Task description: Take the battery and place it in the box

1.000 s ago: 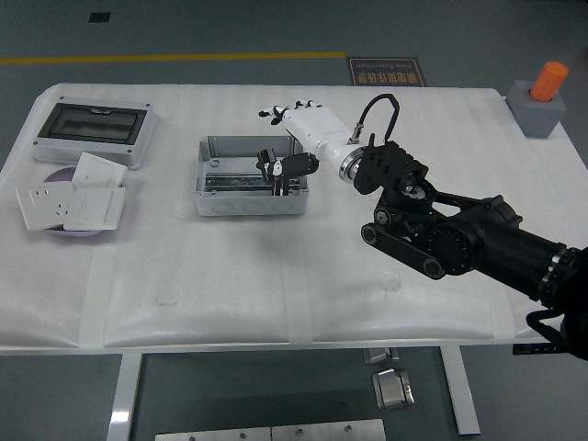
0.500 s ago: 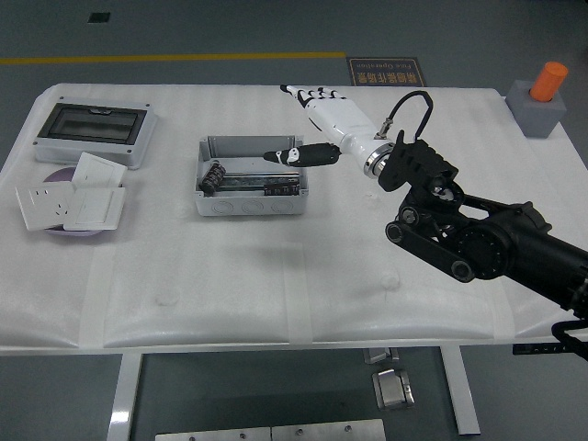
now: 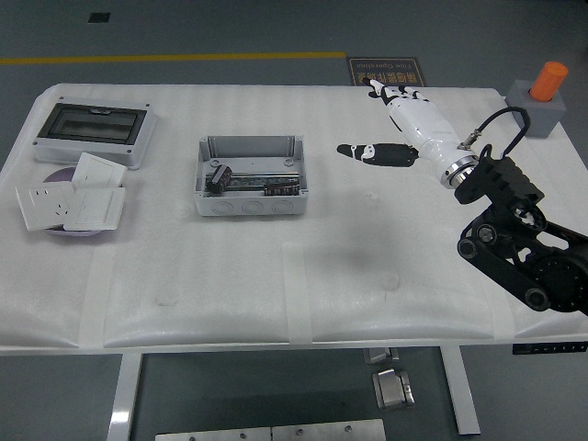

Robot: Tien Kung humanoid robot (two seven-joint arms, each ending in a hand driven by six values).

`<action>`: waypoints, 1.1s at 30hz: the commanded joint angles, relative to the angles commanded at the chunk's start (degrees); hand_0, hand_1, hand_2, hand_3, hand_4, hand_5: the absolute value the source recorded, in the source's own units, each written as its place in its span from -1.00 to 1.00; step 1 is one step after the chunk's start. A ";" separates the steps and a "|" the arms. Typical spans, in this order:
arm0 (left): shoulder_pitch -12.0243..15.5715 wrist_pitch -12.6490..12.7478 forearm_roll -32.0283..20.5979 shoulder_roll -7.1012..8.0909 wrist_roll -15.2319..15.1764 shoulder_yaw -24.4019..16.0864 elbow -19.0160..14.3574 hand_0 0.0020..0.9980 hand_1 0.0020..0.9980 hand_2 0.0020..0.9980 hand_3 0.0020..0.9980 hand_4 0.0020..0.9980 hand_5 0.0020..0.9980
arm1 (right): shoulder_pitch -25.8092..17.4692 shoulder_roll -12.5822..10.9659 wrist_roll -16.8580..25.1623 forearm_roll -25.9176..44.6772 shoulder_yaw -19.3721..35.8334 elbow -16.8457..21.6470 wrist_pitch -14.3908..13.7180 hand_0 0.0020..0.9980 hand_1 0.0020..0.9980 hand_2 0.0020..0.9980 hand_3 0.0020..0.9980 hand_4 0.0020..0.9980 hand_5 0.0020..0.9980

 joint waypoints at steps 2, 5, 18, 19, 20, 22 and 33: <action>-0.01 0.12 -0.43 0.04 -0.17 0.39 -0.01 0.20 0.24 -0.14 0.22 -0.11 0.02 | -0.81 -0.15 -0.01 -0.48 1.79 0.07 -0.08 1.00 0.68 0.65 0.90 1.00 0.46; -0.04 0.30 -1.05 0.16 -0.43 0.94 -0.03 0.20 0.24 -0.14 0.22 -0.11 0.02 | -1.59 -0.58 -0.05 -1.01 3.70 0.18 -0.18 0.92 0.59 0.56 0.76 1.00 0.42; 0.08 0.25 -1.51 0.19 -0.29 1.17 0.04 0.20 0.24 -0.14 0.22 -0.11 0.01 | -5.55 -2.41 0.09 -1.86 11.40 1.82 -0.47 0.89 0.54 0.53 0.68 1.00 0.40; -0.09 0.19 -1.47 0.24 -0.23 1.15 0.02 0.20 0.24 -0.14 0.22 -0.11 0.01 | -5.65 -2.43 0.13 -1.87 11.74 1.86 -0.49 0.89 0.54 0.53 0.68 1.00 0.40; -0.24 0.13 -1.41 0.33 -0.19 1.13 0.00 0.20 0.24 -0.14 0.22 -0.11 0.01 | -5.69 -2.42 0.16 -1.86 11.95 1.86 -0.50 0.89 0.54 0.53 0.68 1.00 0.40; -0.39 0.22 -1.55 0.69 -0.25 1.21 0.01 0.20 0.24 -0.14 0.22 -0.11 0.01 | -5.89 -2.35 0.21 -1.86 12.35 1.85 -0.55 0.88 0.53 0.52 0.66 1.00 0.38; 0.39 -0.06 -1.62 1.25 0.13 1.32 -0.03 0.20 0.24 -0.14 0.22 -0.11 0.01 | -8.52 -2.39 0.31 -1.97 16.14 1.83 -0.60 0.87 0.52 0.50 0.63 0.99 0.33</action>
